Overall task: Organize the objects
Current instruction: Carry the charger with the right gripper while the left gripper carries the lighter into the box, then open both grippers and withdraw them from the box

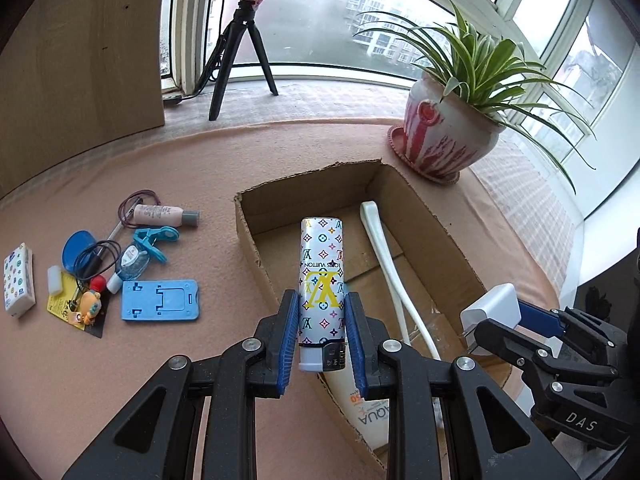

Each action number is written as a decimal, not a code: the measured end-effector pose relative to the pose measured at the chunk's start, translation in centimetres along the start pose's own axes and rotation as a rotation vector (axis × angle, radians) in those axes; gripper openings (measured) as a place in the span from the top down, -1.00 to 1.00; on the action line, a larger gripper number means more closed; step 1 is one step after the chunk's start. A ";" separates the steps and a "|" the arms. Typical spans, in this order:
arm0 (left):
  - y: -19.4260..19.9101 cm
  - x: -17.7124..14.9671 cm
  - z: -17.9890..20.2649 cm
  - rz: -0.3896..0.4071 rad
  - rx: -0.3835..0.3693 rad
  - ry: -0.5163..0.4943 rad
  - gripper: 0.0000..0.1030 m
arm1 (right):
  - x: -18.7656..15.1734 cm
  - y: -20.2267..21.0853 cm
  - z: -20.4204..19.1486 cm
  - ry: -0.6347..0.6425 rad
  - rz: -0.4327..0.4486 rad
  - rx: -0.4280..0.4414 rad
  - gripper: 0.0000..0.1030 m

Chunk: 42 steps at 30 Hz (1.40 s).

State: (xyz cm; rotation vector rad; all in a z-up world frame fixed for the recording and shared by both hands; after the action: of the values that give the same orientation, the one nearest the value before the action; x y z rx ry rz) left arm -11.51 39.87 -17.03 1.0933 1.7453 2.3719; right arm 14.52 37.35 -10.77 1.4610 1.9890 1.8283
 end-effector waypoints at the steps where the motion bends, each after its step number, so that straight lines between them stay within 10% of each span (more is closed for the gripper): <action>1: -0.2 0.1 0.3 0.000 0.008 -0.009 0.51 | -0.1 -0.1 0.1 -0.001 -0.003 0.000 0.14; 7: -0.9 0.1 0.6 0.000 0.050 -0.030 0.43 | 0.0 -0.4 0.6 0.000 0.000 0.004 0.11; 11: -0.4 0.4 -0.6 0.022 0.114 -0.013 -0.35 | 0.5 0.1 1.3 -0.008 0.026 -0.032 -0.29; 42: 8.7 -2.6 -16.0 0.085 0.323 0.176 -0.37 | 2.6 -0.6 -8.0 0.138 0.066 -0.015 -0.35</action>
State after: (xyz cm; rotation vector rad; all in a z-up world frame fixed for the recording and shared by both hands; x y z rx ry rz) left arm -14.59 22.08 -13.40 1.0324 2.2476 2.3546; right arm 7.88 33.25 -7.55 1.4505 2.0047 2.0182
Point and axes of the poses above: each gripper's, at about its wrist camera, not at the fingertips, and y roughly against the way its jaws point, z to its right, x to its top, the point moved 10 cm from there along -y, roughly the way its jaws point, and after that the axes turned 7 degrees about x, right-handed, at the moved point
